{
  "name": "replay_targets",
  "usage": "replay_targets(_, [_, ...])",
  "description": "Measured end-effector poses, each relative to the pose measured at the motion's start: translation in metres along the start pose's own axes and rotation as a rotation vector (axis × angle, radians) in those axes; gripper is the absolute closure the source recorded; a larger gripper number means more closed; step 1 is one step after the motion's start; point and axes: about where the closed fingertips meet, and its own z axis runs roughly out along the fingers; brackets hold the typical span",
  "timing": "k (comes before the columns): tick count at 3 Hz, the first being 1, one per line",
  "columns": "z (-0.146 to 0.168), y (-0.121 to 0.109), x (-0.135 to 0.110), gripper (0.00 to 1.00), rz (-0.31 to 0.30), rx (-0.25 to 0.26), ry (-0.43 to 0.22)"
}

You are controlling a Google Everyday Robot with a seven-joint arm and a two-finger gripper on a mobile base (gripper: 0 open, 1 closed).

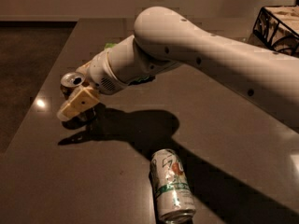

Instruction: Move orange can near 7up can

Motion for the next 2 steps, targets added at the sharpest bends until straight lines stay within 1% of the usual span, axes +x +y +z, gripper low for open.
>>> replay_targets(1, [0.0083,0.0012,-0.0046,0.41,0.006,-0.006,-0.012])
replay_targets(2, [0.0009,-0.0005,-0.0085,0.65,0.01,-0.007,-0.045])
